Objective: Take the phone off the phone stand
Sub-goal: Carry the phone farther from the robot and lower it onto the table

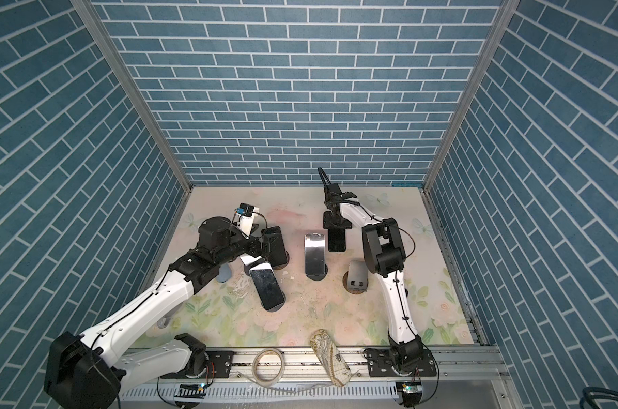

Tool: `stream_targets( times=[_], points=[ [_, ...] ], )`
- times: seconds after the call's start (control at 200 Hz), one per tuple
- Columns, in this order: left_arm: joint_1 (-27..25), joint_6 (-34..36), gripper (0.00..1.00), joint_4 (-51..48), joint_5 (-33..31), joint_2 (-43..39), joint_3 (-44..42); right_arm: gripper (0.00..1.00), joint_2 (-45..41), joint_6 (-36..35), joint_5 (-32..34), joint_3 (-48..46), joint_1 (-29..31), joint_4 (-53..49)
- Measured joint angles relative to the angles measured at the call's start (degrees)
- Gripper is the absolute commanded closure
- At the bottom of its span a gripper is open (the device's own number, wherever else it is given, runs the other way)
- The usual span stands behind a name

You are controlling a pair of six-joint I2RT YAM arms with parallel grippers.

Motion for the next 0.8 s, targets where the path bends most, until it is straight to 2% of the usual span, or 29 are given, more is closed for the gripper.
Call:
stream_targets(
  times=[0.795],
  points=[
    [0.0, 0.0, 0.0, 0.0, -0.6, 0.0, 0.0, 0.19, 0.7, 0.0, 0.4, 1.0, 0.1, -0.2]
  ],
)
